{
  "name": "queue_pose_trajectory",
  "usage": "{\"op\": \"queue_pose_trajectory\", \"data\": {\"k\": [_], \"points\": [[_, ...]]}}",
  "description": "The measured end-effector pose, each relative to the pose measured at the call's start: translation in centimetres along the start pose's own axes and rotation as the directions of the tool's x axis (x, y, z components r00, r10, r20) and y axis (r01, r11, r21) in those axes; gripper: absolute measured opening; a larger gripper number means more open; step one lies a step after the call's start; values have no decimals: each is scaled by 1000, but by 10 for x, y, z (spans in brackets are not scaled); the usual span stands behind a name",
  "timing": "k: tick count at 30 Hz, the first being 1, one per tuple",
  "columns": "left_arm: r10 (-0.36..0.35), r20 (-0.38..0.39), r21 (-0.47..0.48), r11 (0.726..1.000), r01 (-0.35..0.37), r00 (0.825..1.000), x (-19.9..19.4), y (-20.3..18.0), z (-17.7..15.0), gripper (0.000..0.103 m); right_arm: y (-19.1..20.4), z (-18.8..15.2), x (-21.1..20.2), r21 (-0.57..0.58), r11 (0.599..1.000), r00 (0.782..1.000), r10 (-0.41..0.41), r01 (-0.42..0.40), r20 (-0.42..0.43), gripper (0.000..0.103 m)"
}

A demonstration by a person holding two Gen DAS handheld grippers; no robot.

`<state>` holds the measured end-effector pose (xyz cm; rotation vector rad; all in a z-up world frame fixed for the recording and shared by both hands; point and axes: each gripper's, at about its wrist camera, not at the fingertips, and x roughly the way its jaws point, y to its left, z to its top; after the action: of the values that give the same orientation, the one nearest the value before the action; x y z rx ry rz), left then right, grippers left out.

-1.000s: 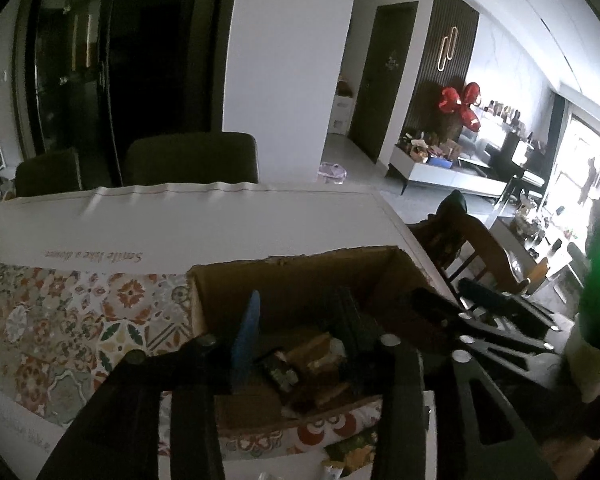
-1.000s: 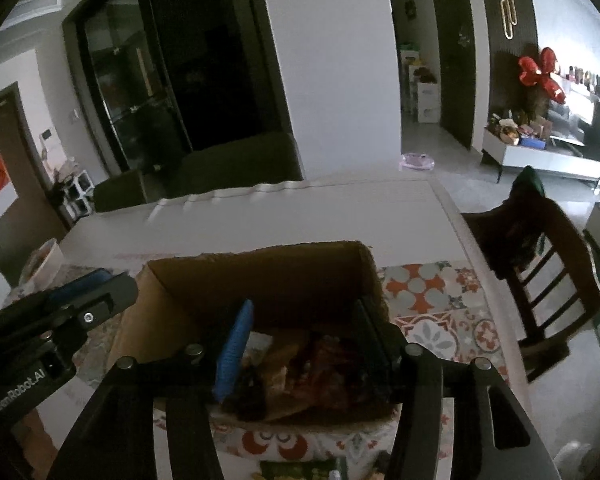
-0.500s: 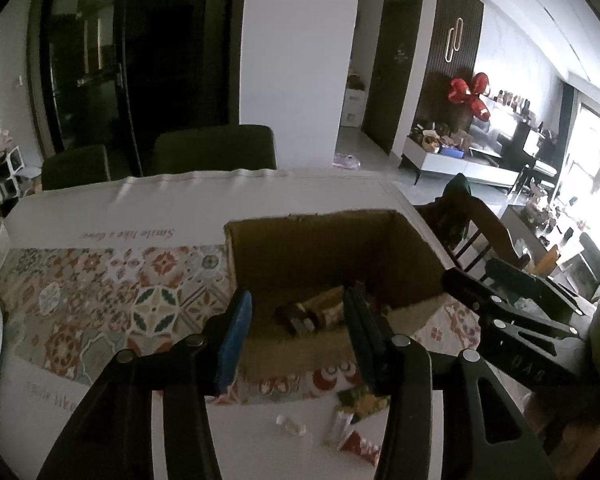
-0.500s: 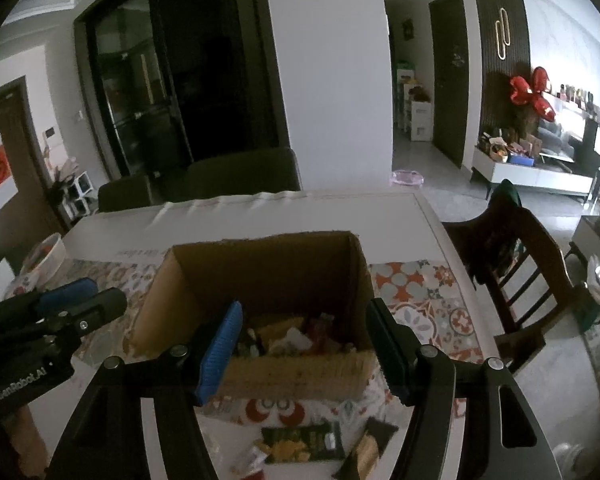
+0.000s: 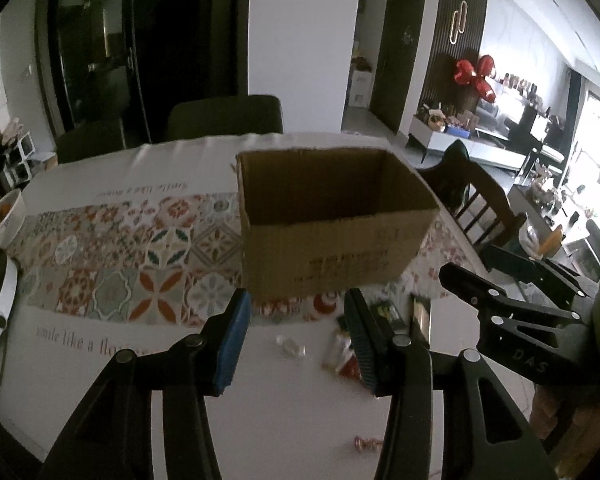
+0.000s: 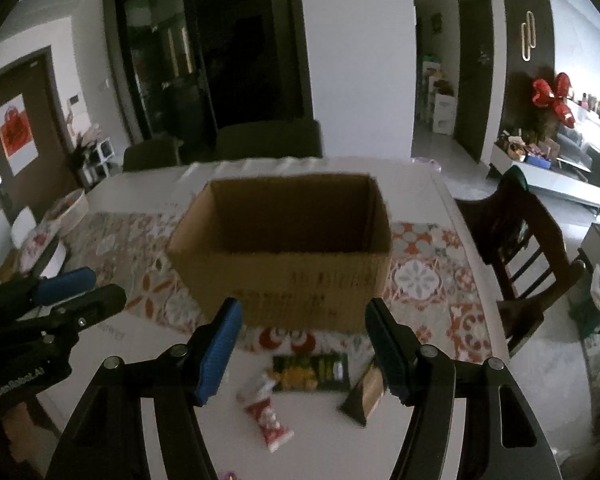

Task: Organize snacks
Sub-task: 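Lift both tools out of the box and move back toward the table snacks, then grasp the purple-gold wrapped candy with the left tool while the right tool grasps the red-white packet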

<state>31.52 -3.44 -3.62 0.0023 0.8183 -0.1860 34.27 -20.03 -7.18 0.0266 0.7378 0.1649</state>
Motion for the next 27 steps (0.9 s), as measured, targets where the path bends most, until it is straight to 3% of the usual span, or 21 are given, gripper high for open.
{"op": "queue_pose_trajectory", "data": {"k": [9,19,22,27], "points": [[-6,-60,17,1000,7,998,-3,1,-38,48,13,-41,-7,-32,999,995,23,-26,-94,65],[-52,-139,89,994,65,989,6,-5,-78,48,24,-87,1,-29,999,975,34,-41,-220,65],[-81,-182,79,992,96,980,11,-7,-89,47,23,-98,3,-33,999,967,19,-28,-253,65],[-71,-220,30,996,79,973,15,-12,-103,47,22,-104,4,-64,997,965,14,-32,-261,64]]}}
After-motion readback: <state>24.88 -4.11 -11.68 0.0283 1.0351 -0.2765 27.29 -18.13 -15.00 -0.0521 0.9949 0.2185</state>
